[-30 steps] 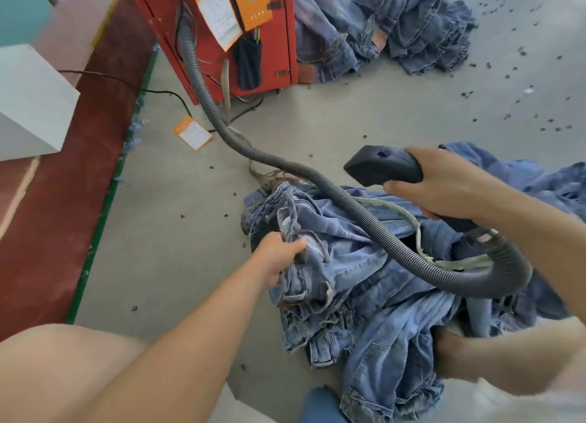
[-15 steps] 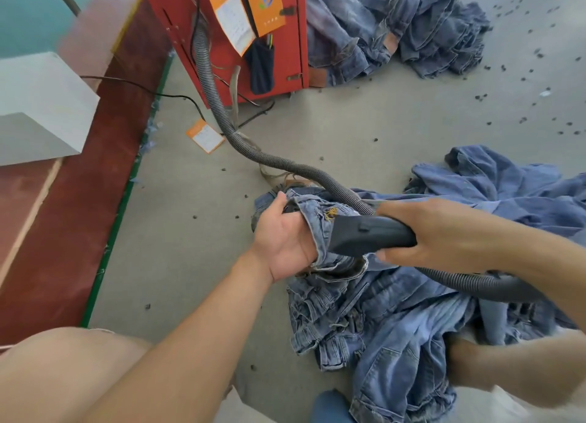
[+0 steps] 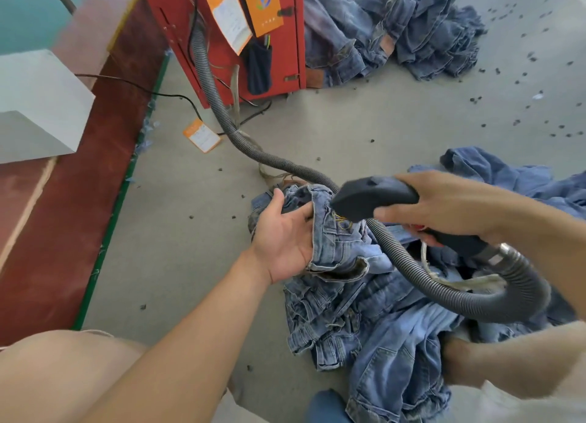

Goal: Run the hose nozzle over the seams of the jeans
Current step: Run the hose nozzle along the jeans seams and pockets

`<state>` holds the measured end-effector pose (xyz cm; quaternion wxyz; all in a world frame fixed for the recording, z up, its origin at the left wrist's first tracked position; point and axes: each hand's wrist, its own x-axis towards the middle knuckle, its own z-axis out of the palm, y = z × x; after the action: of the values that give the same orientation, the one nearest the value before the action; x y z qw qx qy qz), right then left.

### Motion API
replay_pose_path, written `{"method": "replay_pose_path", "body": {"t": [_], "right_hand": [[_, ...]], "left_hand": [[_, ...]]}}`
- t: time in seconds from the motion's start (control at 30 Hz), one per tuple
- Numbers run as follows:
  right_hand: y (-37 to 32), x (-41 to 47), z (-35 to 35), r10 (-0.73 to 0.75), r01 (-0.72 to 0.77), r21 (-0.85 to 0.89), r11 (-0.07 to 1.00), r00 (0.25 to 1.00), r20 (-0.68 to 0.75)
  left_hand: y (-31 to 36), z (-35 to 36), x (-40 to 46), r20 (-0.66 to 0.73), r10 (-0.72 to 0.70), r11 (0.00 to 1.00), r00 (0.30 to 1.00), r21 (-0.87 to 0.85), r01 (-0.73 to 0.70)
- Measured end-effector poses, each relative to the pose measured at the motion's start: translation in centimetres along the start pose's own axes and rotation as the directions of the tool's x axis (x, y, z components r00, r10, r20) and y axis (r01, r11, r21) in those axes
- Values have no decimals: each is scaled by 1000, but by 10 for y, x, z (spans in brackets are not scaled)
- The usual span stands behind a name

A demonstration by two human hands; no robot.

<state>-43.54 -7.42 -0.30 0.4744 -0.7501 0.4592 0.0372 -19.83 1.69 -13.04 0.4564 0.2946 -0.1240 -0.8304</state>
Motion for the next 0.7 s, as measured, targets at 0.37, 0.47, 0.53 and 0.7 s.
{"method": "replay_pose_path", "body": {"t": [0.37,0.47,0.53,0.7], "right_hand": [[-1,16,2,24,-5,83,997,975,-222],[-8,5,12,-53,55,-150,987,998,14],[-11,14,24,-60,63,-172,983,998,22],[-2,39,21,70,-47,85,995,952,-299]], "left_hand": [[-4,3,-2,-36,7,1000,999,20,-7],[-2,4,-4,5,6,1000,1000,22,-7],[-3,4,-3,24,2,1000,1000,23,-3],[-7,-1,-4,15,-36,999,999,18,36]]}}
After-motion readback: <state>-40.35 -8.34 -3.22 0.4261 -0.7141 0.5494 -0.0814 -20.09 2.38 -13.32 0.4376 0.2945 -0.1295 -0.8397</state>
